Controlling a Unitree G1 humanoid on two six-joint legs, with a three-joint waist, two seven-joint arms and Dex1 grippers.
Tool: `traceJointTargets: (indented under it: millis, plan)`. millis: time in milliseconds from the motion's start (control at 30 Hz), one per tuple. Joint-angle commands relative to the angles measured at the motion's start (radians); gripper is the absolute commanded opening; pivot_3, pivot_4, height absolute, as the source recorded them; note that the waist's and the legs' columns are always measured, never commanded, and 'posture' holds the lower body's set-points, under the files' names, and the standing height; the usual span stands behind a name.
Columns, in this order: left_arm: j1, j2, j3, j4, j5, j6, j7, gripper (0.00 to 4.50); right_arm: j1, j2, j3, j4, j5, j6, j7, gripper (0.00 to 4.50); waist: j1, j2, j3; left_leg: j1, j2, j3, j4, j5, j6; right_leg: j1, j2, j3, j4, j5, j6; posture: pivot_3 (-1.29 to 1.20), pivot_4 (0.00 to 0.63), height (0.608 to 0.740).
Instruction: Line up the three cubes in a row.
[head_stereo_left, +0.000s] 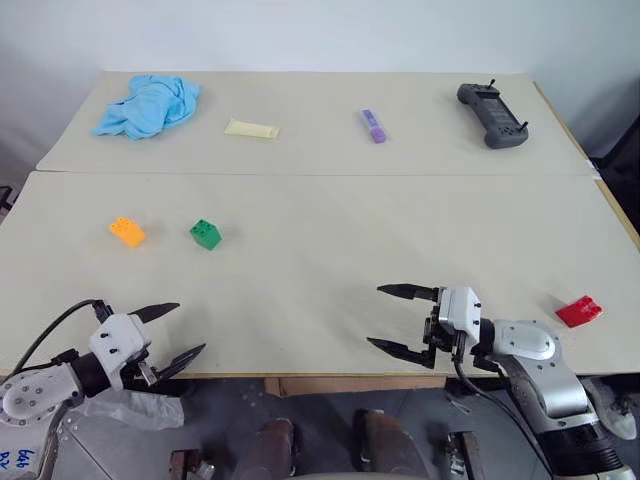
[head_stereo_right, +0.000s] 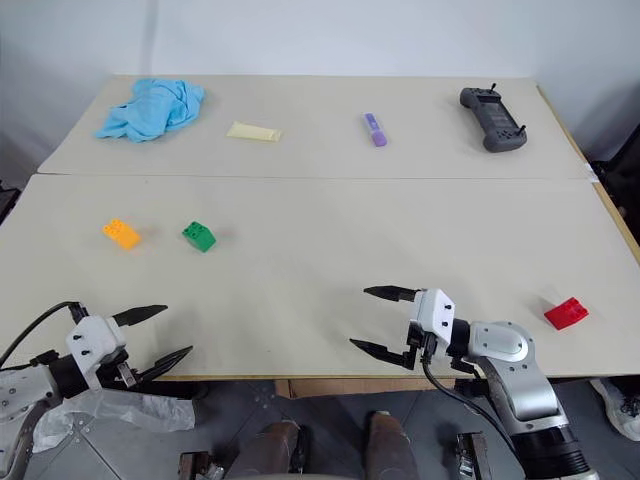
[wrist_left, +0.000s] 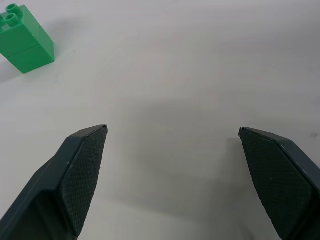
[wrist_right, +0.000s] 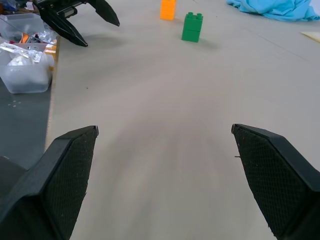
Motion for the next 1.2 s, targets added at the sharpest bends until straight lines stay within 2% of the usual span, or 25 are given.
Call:
traceJointTargets:
  millis: [33, 133, 200, 300, 467, 567, 633, 733, 833, 1000, 1200]
  plan:
    - [-0.042, 0.016, 0.017, -0.043, -0.053, 0.088, 0.011, 4.48, -0.01, 0.015, -0.015, -0.013, 0.017, -0.025, -0.005, 4.5, 0.001, 0.0, 0.0, 0.0, 0.0, 0.0, 0.0, 0.0, 0.0, 0.0, 0.0, 0.0, 0.0, 0.0, 0.0, 0.0, 0.15, 0.74]
    - [-0.086, 0.024, -0.018, -0.083, -0.091, 0.145, -0.027, 4.48, -0.002, 0.025, -0.039, -0.046, 0.035, -0.023, -0.032, 4.5, 0.003, 0.0, 0.0, 0.0, 0.0, -0.001, 0.001, 0.0, 0.0, 0.0, 0.0, 0.0, 0.001, 0.0, 0.0, 0.0, 0.15, 0.74]
    - [-0.121, 0.019, -0.047, -0.129, -0.137, 0.25, -0.022, 4.48, 0.014, 0.025, -0.069, -0.103, 0.092, 0.026, -0.055, 4.5, 0.003, 0.0, 0.0, 0.0, -0.001, -0.001, 0.001, 0.0, 0.0, 0.0, -0.001, 0.0, 0.002, 0.0, 0.0, 0.0, 0.15, 0.74]
    - [-0.211, -0.013, -0.122, -0.169, -0.134, 0.29, -0.007, 4.48, 0.038, 0.017, -0.145, -0.187, 0.12, 0.055, -0.132, 4.5, 0.004, 0.0, 0.0, -0.001, -0.001, -0.001, 0.001, 0.0, 0.0, 0.0, -0.001, 0.0, 0.002, 0.0, 0.0, 0.0, 0.15, 0.74]
    - [-0.383, -0.093, -0.303, -0.165, -0.095, 0.312, -0.021, 4.48, 0.146, -0.019, -0.396, -0.314, 0.157, 0.147, -0.318, 4.5, 0.02, 0.0, 0.0, -0.001, -0.002, -0.001, 0.002, 0.0, 0.001, 0.0, -0.001, 0.0, 0.003, 0.0, 0.0, 0.0, 0.15, 0.74]
    - [-0.478, -0.142, -0.375, -0.126, -0.064, 0.306, -0.017, 4.48, 0.248, -0.014, -0.562, -0.339, 0.155, 0.172, -0.408, 4.5, 0.029, 0.0, 0.0, -0.001, -0.003, -0.001, 0.003, 0.0, 0.001, 0.0, -0.001, -0.001, 0.003, 0.0, 0.001, 0.0, 0.15, 0.74]
    - [-0.515, -0.159, -0.404, -0.097, -0.039, 0.291, -0.02, 4.48, 0.29, -0.001, -0.628, -0.344, 0.158, 0.177, -0.448, 4.5, 0.028, 0.0, 0.0, -0.001, -0.003, 0.0, 0.003, 0.0, 0.001, 0.0, 0.0, 0.0, 0.004, 0.0, 0.001, 0.0, 0.15, 0.74]
    - [-0.572, -0.198, -0.455, -0.04, -0.021, 0.266, -0.05, 4.48, 0.391, 0.086, -0.834, -0.352, 0.185, 0.201, -0.615, 4.5, 0.026, 0.001, -0.001, -0.001, -0.002, 0.001, 0.003, 0.0, 0.001, 0.0, 0.002, 0.0, 0.005, 0.0, 0.001, 0.0, 0.15, 0.74]
    - [-0.577, -0.215, -0.484, -0.033, -0.027, 0.252, -0.087, 4.48, 0.552, 0.181, -0.964, -0.329, 0.182, 0.156, -0.632, 4.5, 0.028, 0.002, -0.002, -0.001, -0.002, 0.001, 0.002, 0.0, 0.001, 0.0, 0.005, 0.002, 0.005, 0.0, 0.001, 0.0, 0.15, 0.74]
    - [-0.58, -0.24, -0.514, -0.03, -0.009, 0.247, -0.092, 4.48, 0.673, 0.262, -1.013, -0.261, 0.263, 0.214, -0.656, 4.5, 0.017, 0.004, -0.003, 0.001, -0.001, 0.004, 0.0, 0.001, 0.001, 0.0, 0.003, 0.007, 0.002, 0.001, 0.001, 0.0, 0.15, 0.74]
    - [-0.599, -0.247, -0.518, -0.012, -0.01, 0.249, -0.101, 4.48, 0.654, 0.206, -0.978, -0.346, 0.322, 0.341, -0.742, 4.5, 0.0, 0.006, -0.004, 0.005, 0.0, 0.008, -0.002, 0.002, 0.001, 0.0, 0.002, 0.011, 0.002, 0.001, 0.002, 0.0, 0.15, 0.74]
